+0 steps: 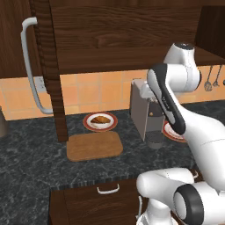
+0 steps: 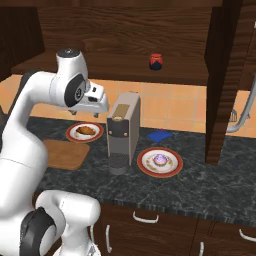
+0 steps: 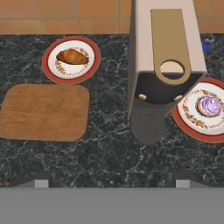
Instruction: From the different types of pastries on the counter, select a croissant and place it on the cutting board. Then retrieve a jar of jam from the cabinet and place it alongside the croissant on the cutting board.
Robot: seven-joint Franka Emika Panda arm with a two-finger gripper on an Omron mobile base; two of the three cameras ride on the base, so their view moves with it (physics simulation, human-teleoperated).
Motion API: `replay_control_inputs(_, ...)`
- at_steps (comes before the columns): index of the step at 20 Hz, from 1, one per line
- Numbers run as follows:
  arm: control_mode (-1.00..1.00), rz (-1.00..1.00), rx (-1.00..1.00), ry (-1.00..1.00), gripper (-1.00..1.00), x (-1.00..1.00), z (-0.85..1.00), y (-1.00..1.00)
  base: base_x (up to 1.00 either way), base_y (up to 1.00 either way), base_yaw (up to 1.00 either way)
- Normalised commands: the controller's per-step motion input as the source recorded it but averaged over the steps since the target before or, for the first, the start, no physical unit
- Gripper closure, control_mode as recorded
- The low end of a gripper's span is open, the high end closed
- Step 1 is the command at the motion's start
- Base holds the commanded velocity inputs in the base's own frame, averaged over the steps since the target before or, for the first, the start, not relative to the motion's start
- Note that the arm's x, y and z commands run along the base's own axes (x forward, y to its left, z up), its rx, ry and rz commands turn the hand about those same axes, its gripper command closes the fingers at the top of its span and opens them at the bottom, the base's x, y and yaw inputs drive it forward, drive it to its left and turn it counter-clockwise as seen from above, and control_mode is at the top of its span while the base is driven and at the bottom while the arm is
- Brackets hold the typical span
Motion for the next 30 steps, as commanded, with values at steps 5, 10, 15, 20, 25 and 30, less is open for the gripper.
replay_control_inputs(5,-1.00,-0.25,-0.10,-0.12,-1.00,0.00,0.37,0.10,0.00,0.00,0.00)
replay_control_inputs(10,-1.00,-0.25,0.00,-0.14,-1.00,-0.09,0.47,-0.05,0.00,0.00,0.00)
replay_control_inputs(15,-1.00,-0.15,0.00,-0.20,-1.00,-0.15,0.24,-0.25,0.00,0.00,0.00)
replay_control_inputs(20,-1.00,-0.01,-0.06,-0.31,-1.00,0.11,0.21,-0.04,0.00,0.00,0.00)
replay_control_inputs(25,-1.00,-0.01,-0.20,-0.43,-1.00,0.06,0.28,0.00,0.00,0.00,0.00)
replay_control_inputs(30,-1.00,0.00,-0.05,-0.31,-1.00,0.27,0.05,-0.38,0.00,0.00,0.00)
